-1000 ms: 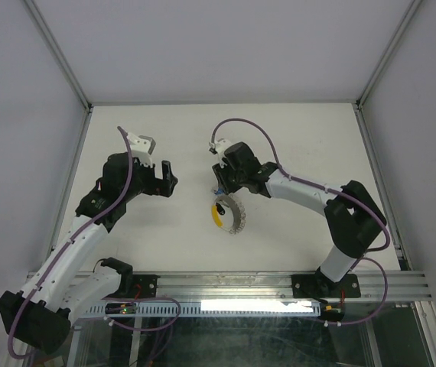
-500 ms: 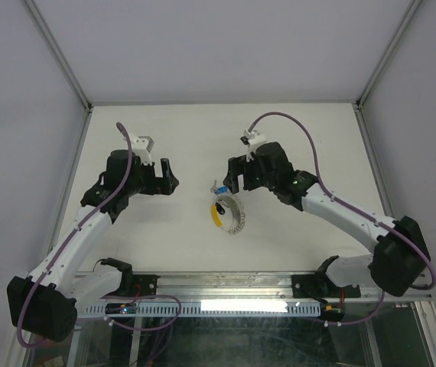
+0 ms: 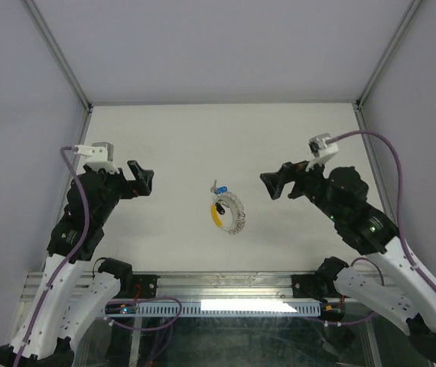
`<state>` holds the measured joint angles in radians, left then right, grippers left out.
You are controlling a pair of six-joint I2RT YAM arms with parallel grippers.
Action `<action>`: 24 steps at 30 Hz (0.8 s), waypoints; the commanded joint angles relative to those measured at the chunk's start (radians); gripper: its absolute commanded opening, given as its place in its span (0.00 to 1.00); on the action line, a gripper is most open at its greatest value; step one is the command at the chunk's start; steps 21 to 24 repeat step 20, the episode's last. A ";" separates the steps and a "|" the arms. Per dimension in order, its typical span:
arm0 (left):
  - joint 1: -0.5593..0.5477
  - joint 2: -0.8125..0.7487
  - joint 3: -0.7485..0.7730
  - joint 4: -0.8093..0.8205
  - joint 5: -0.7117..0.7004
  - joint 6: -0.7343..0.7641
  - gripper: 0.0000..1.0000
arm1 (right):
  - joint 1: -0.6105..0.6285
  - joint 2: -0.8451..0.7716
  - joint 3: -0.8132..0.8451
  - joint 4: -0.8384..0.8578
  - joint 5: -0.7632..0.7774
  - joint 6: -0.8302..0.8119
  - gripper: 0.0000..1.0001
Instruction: Put the keys on the keyring
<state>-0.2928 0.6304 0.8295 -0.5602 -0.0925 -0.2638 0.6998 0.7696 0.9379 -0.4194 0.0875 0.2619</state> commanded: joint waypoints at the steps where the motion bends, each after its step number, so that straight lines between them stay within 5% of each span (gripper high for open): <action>1: 0.009 -0.134 0.005 -0.003 -0.102 0.041 0.99 | -0.003 -0.182 -0.060 -0.036 0.151 -0.031 0.99; 9: 0.009 -0.345 -0.090 -0.001 -0.155 0.059 0.99 | -0.004 -0.420 -0.170 -0.071 0.242 -0.025 0.99; 24: 0.009 -0.380 -0.123 0.011 -0.170 0.061 0.99 | -0.003 -0.384 -0.182 -0.111 0.245 -0.009 0.99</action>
